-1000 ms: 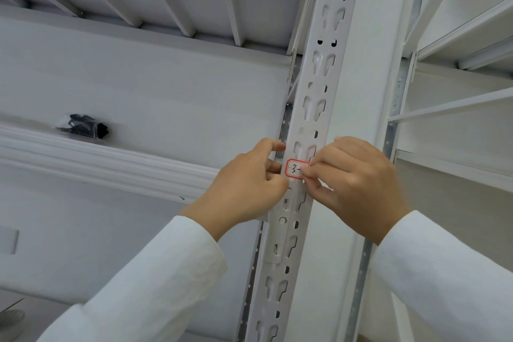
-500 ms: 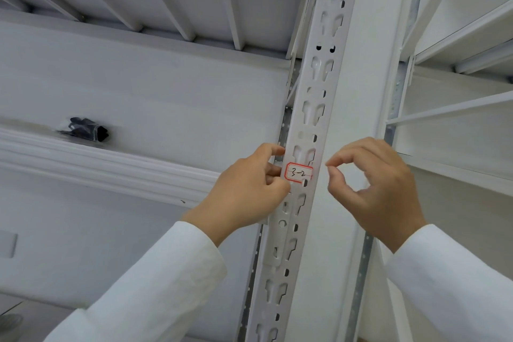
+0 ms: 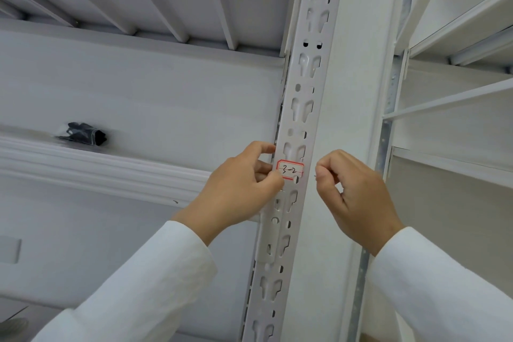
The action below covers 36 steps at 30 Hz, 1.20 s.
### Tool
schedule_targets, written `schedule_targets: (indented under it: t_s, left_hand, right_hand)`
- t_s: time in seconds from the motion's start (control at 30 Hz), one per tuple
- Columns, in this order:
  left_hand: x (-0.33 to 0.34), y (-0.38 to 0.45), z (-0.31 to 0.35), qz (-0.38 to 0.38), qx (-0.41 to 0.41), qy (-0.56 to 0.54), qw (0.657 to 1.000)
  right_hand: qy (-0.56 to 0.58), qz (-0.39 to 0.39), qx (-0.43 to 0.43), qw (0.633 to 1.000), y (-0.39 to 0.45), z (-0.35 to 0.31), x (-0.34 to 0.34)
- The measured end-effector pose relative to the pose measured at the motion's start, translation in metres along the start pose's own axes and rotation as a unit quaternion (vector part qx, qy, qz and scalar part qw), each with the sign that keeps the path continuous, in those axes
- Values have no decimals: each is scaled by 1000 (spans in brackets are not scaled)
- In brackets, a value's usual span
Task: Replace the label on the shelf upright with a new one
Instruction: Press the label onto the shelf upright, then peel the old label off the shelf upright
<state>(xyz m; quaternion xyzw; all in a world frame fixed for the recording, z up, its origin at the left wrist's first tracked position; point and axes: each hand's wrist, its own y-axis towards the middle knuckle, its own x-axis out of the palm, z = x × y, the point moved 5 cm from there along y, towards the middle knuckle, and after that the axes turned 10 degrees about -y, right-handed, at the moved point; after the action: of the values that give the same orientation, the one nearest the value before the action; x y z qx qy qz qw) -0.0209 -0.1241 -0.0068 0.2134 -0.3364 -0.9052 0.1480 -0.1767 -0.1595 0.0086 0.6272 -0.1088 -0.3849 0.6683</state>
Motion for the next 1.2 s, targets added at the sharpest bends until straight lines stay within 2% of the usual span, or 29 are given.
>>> schedule_targets:
  t_s: [0.1, 0.17, 0.3, 0.43, 0.57, 0.63, 0.7, 0.77, 0.83, 0.9, 1.07, 1.2]
  left_hand:
    - [0, 0, -4, -17, 10, -29, 999]
    - [-3, -4, -4, -19, 44, -73, 996]
    - [-33, -30, 0, 60, 155, -78, 983]
    - [-68, -60, -4, 101, 192, 3, 976]
    - [-118, -94, -30, 153, 183, 102, 966]
    - [-143, -112, -52, 180, 156, 174, 955]
    - [-165, -128, -81, 200, 101, 216, 950]
    - [-178, -140, -117, 195, 10, 241, 951]
    - [-182, -152, -157, 158, -86, 280, 943]
    - [-181, -164, -197, 116, -160, 319, 927]
    - [-176, -186, -270, 49, -283, 343, 895]
    - [-175, -195, -288, 44, -305, 339, 889]
  right_hand:
    - [52, -31, 14, 998, 0, -9, 6]
    - [156, -49, 60, 985, 0, -19, 11]
    - [303, -88, 158, 936, 4, -48, 24]
    - [436, -147, 234, 856, 1, -95, 50]
    - [543, -234, 305, 747, -10, -150, 88]
    - [573, -291, 328, 692, -18, -179, 111]
    - [571, -350, 331, 665, -26, -204, 134]
    - [531, -396, 315, 680, -35, -219, 157]
    - [472, -435, 284, 713, -45, -226, 180]
    - [425, -473, 262, 726, -56, -228, 200]
    - [366, -519, 225, 739, -72, -221, 223]
    - [358, -526, 215, 741, -76, -214, 228]
